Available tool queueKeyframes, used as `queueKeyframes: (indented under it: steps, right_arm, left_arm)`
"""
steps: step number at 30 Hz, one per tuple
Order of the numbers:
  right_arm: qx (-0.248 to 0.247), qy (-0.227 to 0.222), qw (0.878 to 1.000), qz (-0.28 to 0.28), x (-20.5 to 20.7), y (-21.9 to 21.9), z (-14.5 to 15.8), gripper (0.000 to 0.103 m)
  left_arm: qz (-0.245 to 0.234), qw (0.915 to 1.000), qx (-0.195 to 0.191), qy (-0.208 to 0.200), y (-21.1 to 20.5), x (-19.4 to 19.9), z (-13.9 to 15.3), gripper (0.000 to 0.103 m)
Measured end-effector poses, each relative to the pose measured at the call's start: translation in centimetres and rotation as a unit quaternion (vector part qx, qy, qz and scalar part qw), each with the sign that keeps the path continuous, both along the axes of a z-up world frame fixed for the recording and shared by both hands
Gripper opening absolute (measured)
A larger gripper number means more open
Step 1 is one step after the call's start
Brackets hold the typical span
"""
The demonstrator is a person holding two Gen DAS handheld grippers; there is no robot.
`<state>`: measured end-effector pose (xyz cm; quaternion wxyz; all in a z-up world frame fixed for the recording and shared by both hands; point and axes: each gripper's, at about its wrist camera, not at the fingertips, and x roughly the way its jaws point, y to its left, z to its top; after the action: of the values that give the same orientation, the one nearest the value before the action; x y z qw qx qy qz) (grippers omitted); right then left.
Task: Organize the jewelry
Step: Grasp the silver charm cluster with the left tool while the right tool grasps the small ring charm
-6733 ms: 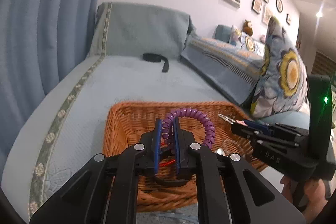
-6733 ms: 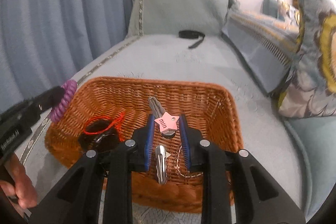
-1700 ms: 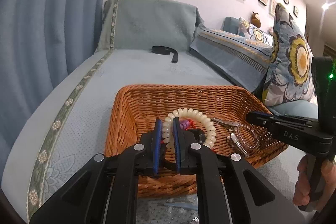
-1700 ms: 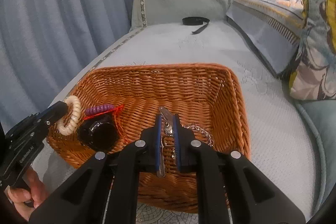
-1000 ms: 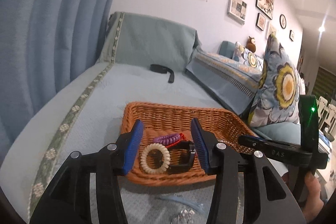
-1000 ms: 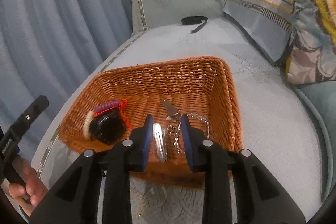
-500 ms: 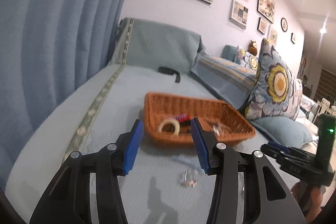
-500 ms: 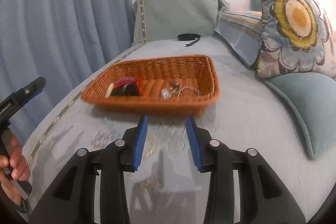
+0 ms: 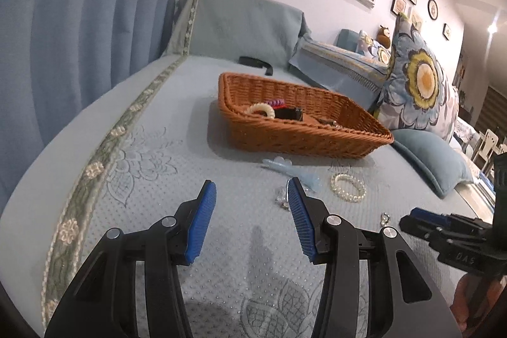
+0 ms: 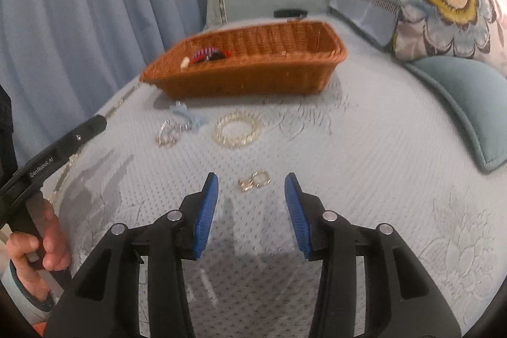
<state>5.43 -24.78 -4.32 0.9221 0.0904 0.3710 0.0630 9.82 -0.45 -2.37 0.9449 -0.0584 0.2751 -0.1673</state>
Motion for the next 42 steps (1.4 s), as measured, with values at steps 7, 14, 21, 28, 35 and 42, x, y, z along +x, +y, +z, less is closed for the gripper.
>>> queueKeyframes:
  steps: [7,14,21,28,35,42]
  right_arm:
    - [-0.001,0.037,0.999,-0.006,1.4,0.2,-1.1,0.037]
    - [-0.051,0.037,0.998,0.012,2.4,2.5,-1.2,0.032]
    - [-0.073,0.035,0.996,0.035,2.5,3.4,-1.1,0.021]
    - [-0.081,0.030,0.996,0.037,2.5,3.0,-1.0,0.009]
    - [-0.057,0.034,0.997,0.032,4.1,1.4,-1.0,0.009]
    - [-0.049,0.028,0.998,0.038,3.9,1.3,-1.0,0.009]
  left_arm:
    - [-0.010,0.9991,-0.039,0.012,1.1,0.3,-0.3,0.047]
    - [-0.017,0.9985,-0.050,0.015,1.2,0.3,-0.4,0.047]
    - [-0.021,0.9981,-0.053,0.024,1.1,0.6,-0.5,0.047]
    - [-0.042,0.9964,-0.039,0.063,0.2,1.8,-1.0,0.047]
    - [-0.094,0.9810,-0.091,0.143,-1.1,6.3,-1.8,0.047]
    - [-0.097,0.9835,-0.004,0.153,-4.9,8.3,-2.8,0.043]
